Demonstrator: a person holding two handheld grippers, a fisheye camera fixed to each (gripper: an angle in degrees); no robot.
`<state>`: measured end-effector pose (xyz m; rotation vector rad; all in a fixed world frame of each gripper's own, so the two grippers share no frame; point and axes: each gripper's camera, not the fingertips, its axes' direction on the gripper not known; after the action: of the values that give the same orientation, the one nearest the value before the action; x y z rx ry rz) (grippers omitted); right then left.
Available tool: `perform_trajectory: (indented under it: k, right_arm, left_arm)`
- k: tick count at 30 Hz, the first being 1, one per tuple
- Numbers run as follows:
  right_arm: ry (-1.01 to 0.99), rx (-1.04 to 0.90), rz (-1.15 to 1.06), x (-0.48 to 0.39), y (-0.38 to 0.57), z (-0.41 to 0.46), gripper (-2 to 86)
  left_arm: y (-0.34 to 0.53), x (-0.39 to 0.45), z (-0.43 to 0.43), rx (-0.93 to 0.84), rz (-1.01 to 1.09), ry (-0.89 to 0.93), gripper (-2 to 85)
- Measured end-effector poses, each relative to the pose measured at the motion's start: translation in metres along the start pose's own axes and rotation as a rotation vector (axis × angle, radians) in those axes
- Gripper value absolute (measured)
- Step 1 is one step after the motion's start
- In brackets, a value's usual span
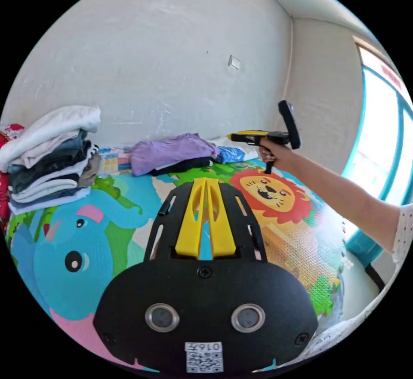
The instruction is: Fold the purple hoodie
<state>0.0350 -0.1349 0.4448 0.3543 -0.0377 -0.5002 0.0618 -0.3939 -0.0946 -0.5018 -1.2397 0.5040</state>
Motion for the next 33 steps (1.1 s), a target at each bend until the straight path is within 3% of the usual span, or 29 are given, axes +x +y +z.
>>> perform_trajectory:
  k: [2,5,7,9,11,12,15,17,21,24,26,30,33]
  right_arm:
    - [-0.059,-0.005,0.102,0.015,-0.001,0.033,11.2]
    - [-0.091,-0.071,0.234,0.034,-0.002,0.083,11.6]
    - [-0.093,-0.07,0.328,0.044,-0.001,0.099,8.4]
    - [-0.183,-0.046,0.268,0.04,-0.002,0.098,4.7]
    - [-0.137,-0.013,0.206,0.03,-0.005,0.083,2.3]
    - [-0.095,0.042,0.169,0.025,-0.009,0.064,1.4]
    - [-0.236,0.19,0.149,0.03,-0.03,-0.005,-0.1]
    - [-0.313,0.178,0.123,0.03,-0.052,-0.048,-0.4]
    - [-0.341,0.286,-0.14,-0.02,-0.075,-0.158,-0.7]
    - [-0.389,0.425,-0.183,-0.04,-0.083,-0.236,-0.7]
    - [-0.38,0.403,-0.225,-0.05,-0.092,-0.265,-0.7]
    - [-0.292,0.066,-0.359,-0.087,-0.096,-0.268,-0.5]
    - [-0.301,0.01,-0.415,-0.111,-0.063,-0.261,-0.3]
  left_arm:
    - [0.003,-0.018,0.008,0.003,-0.04,0.273,-0.9]
    - [0.013,-0.032,0.01,0.052,-0.117,0.406,-0.9]
    - [0.016,-0.032,0.007,0.068,-0.124,0.38,-0.9]
    - [0.019,-0.028,0.005,0.081,-0.134,0.332,-0.9]
    - [0.024,-0.022,0.003,0.096,-0.129,0.319,-0.9]
    - [0.025,-0.021,0.003,0.1,-0.128,0.319,-0.9]
    - [0.03,-0.014,0.0,0.127,-0.127,0.298,-0.9]
    - [0.036,-0.008,-0.005,0.164,-0.128,0.268,-0.7]
    - [0.041,0.011,-0.022,0.23,-0.113,0.213,0.1]
    - [0.04,0.041,-0.053,0.305,-0.093,0.086,1.7]
    - [0.035,0.067,-0.085,0.346,-0.16,-0.039,2.7]
    - [0.039,0.11,-0.132,0.37,-0.098,-0.067,3.3]
    - [0.05,0.139,-0.152,0.3,-0.034,-0.047,3.7]
